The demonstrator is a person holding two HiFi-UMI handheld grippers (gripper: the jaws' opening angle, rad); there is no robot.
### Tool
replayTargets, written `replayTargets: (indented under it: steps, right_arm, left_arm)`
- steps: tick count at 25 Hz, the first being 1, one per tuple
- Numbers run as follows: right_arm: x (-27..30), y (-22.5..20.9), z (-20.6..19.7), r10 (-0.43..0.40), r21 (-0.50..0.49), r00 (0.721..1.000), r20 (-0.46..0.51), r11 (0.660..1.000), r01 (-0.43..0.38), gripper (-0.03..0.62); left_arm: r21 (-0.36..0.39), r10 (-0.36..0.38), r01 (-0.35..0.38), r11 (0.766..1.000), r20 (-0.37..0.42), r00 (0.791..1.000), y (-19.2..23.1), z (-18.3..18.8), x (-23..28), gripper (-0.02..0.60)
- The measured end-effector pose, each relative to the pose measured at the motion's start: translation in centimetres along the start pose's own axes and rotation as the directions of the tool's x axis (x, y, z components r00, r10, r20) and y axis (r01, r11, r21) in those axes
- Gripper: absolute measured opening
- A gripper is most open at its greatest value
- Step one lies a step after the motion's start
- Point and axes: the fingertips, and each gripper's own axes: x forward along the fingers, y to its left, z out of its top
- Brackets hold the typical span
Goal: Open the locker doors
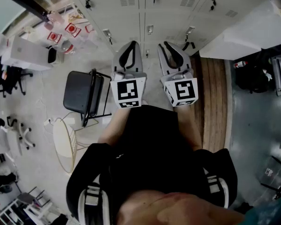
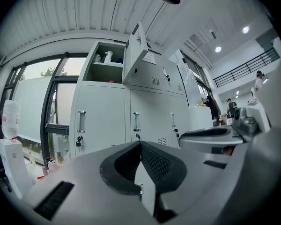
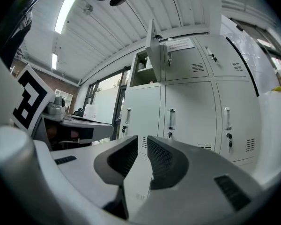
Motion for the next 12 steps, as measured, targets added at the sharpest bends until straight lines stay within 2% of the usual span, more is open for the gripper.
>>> replayTargets:
  steps: [12]
  right_arm:
    - [0.43,-0.17,0.18,0.004,0.015,1.0,0.009,1.0,-0.004,0.064]
  left_arm:
    - [-0.002,-0.01,0.01,1.0,-0.003,1.0,-0.23,-0.38,0.17,0.009]
